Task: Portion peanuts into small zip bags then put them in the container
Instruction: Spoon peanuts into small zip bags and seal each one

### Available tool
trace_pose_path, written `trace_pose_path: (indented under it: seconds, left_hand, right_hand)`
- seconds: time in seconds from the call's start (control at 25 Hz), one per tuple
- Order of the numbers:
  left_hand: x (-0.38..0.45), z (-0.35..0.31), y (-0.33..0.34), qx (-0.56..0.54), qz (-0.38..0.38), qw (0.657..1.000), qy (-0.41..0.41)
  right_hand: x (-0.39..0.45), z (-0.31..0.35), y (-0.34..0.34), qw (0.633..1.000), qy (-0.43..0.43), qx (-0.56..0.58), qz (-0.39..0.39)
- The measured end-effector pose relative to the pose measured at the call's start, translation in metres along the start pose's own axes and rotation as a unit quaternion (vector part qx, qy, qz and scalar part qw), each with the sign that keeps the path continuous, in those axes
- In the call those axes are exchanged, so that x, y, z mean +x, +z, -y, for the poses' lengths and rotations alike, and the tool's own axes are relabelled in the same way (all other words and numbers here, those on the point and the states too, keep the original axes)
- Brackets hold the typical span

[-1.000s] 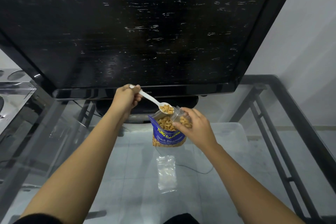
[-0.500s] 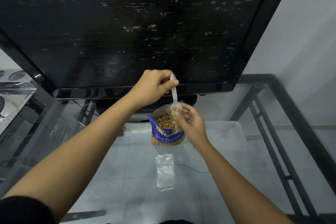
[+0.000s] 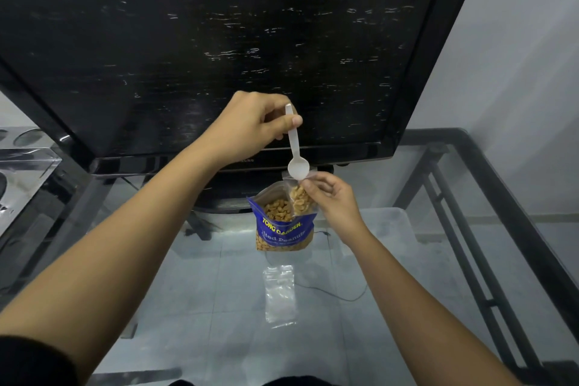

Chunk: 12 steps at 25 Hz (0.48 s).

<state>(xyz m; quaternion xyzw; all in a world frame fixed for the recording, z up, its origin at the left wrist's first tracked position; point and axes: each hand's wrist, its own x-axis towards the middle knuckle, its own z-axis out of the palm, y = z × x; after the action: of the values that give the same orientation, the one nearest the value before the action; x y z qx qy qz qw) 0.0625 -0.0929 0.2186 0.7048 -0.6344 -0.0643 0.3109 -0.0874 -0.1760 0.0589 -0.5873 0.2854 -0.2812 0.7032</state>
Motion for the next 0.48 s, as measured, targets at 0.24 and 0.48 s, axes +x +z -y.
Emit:
trace_pose_path:
  seconds: [0.24,0.48]
  left_hand:
    - [-0.007,0.022,-0.008,-0.043,-0.121,0.985,-0.115]
    - [-0.048,0.075,0.094,-0.062,-0.064,0.946,-0.310]
  right_hand:
    - [-0.005,0.002,-0.010,0.998,-0.023,-0.031,-0.052]
    - [-0.036,-0.022,-0.034,0.991,0.004,-0.070,-0.116]
